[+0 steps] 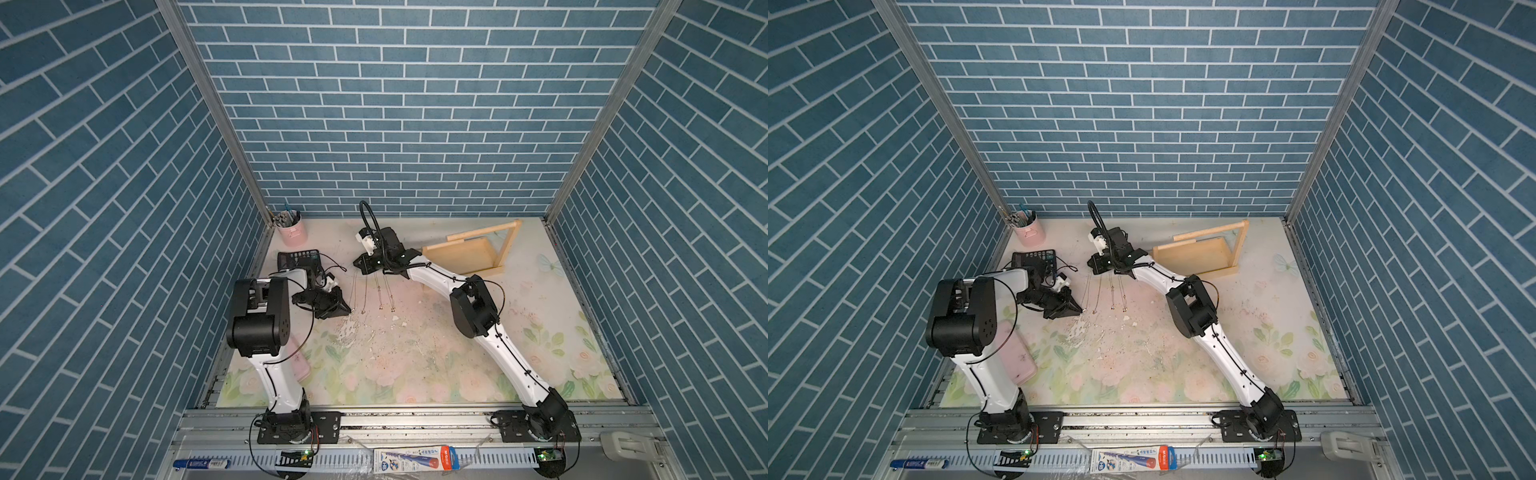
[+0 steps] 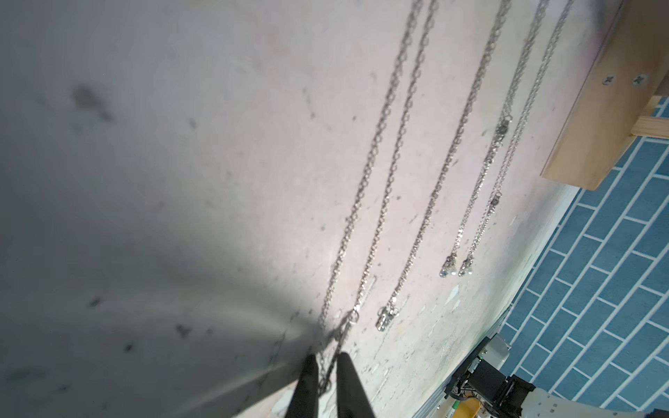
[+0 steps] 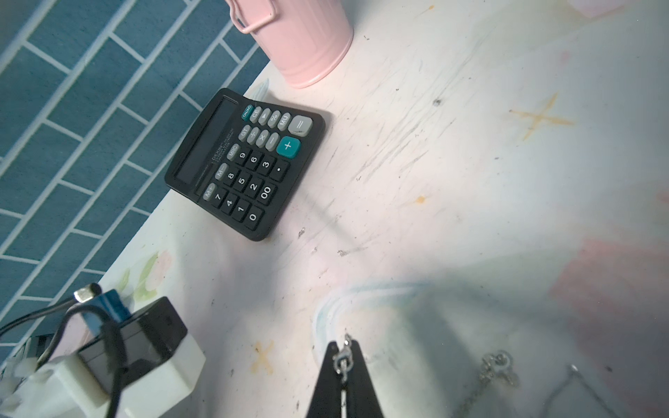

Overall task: Take the necklace off the jewelry display stand
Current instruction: Place the necklace at the center of the board.

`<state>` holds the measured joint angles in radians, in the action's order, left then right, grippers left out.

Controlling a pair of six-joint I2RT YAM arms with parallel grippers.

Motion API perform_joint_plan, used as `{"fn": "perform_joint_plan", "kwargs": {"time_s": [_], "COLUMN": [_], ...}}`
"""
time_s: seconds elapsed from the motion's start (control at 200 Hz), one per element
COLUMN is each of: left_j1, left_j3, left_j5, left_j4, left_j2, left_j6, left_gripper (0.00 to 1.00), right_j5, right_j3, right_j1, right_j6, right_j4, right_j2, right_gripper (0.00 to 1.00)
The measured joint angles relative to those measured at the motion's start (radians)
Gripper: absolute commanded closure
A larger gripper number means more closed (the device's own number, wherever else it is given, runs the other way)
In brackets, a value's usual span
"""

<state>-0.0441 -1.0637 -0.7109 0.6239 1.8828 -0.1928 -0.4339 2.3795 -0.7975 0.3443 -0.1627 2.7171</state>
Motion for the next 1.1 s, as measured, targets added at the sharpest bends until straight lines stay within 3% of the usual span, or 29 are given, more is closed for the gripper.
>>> {"fn": "perform_joint_plan", "kwargs": {"time_s": [0.375,0.73,1.1], "left_j1": [0.001,0.001,0.001], "left_j3": [0.0,0.0,0.004], "left_j5": [0.02,0.041,0.066], "left_j4": [-0.001,-0.007,-0.019], "left_j2": [-0.013,-0.042,-0.073], "left_j6": [-0.003,-0.015,-0.024], "left_gripper": [0.77,0.51,0.31], "right_j5": [0.0,0.0,0.0], "right_j3": [0.0,0.018,0.06], "right_j1": [0.0,0.0,0.0], "right_j6": [0.0,0.0,0.0], "right_j4": [0.0,0.0,0.013], "right_j2": [0.0,0.0,0.0], "right_gripper": [1.0,1.0,1.0]}}
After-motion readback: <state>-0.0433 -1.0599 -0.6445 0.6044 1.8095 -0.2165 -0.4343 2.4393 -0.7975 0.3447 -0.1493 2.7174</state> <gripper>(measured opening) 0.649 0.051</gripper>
